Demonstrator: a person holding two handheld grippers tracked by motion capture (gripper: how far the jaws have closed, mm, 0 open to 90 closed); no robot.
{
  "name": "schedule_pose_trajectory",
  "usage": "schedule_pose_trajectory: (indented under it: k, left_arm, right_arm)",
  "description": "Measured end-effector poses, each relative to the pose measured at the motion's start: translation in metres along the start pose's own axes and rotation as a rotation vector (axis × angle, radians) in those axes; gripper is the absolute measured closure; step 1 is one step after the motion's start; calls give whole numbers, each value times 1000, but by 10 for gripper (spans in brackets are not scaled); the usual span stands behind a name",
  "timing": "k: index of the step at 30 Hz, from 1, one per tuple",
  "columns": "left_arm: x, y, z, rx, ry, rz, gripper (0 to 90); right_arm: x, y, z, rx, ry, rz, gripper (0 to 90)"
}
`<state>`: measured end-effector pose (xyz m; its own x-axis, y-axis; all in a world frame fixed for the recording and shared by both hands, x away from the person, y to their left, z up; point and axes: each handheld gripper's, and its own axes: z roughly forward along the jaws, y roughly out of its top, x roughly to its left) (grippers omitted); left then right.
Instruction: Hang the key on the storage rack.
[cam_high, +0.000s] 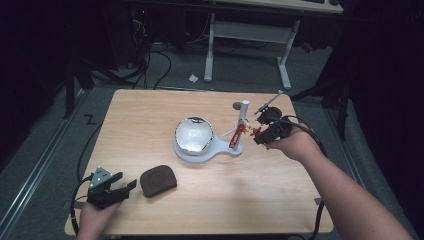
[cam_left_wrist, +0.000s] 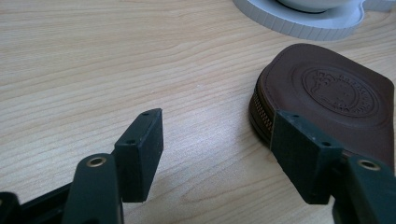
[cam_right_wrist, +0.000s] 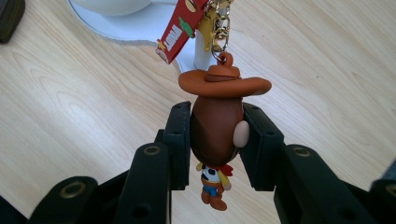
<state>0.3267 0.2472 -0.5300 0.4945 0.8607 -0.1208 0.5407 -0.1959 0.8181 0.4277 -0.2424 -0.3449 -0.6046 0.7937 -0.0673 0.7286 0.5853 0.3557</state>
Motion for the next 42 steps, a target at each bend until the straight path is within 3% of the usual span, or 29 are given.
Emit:
schedule_pose_trajectory:
  k: [14,21,30,42]
  left_arm:
    - [0,0,1,5,0,1,350]
    - [0,-1,1,8,1,3,351]
    - [0,-1,1,6,2,3,350]
    - [-1,0,2,7,3,6,350]
  right_arm:
    - [-2,-4,39,-39,51,44,661]
    - [2,-3,49,-58,63,50,658]
    - [-1,-8,47,-78,58,72,584]
    - [0,-39,36,-102,46,106,568]
